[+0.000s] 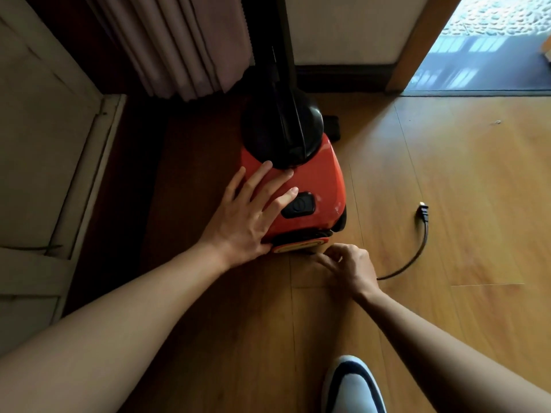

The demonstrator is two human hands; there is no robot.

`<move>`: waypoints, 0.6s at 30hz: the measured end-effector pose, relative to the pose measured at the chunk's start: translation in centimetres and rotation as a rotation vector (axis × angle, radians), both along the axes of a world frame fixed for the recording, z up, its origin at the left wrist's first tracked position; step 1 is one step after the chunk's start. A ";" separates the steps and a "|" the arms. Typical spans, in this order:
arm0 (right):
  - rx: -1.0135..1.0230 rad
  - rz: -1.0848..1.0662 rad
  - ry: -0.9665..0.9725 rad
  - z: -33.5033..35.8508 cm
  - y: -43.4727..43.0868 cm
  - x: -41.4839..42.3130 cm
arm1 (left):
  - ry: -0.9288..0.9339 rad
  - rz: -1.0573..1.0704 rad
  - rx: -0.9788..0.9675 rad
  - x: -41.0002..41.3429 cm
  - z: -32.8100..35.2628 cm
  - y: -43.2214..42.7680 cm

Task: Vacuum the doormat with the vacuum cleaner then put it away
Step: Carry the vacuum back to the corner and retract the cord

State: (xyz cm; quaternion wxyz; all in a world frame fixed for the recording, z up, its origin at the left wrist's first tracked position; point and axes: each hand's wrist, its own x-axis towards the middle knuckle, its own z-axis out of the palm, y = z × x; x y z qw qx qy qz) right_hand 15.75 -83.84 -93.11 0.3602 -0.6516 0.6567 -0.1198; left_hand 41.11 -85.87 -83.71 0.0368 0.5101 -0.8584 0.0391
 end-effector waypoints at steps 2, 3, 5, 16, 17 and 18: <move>-0.072 0.049 0.076 0.2 -0.5 -1.1 | 0.006 -0.001 -0.003 0.0 -0.1 -0.1; -0.104 0.069 0.110 0.6 -0.7 -1.6 | 0.010 -0.001 -0.007 0.0 -0.1 -0.1; -0.159 0.113 0.172 0.9 -1.3 -2.8 | 0.008 0.000 -0.015 0.0 -0.2 -0.2; -0.275 0.186 0.406 6.5 -4.1 -6.0 | 0.000 0.006 -0.012 -0.3 -0.1 -0.1; -0.206 0.164 0.396 7.2 -4.2 -5.8 | 0.003 0.007 -0.011 -0.3 -0.1 -0.1; -0.142 0.149 0.371 7.8 -4.4 -5.4 | 0.005 0.008 -0.011 -0.3 0.0 -0.1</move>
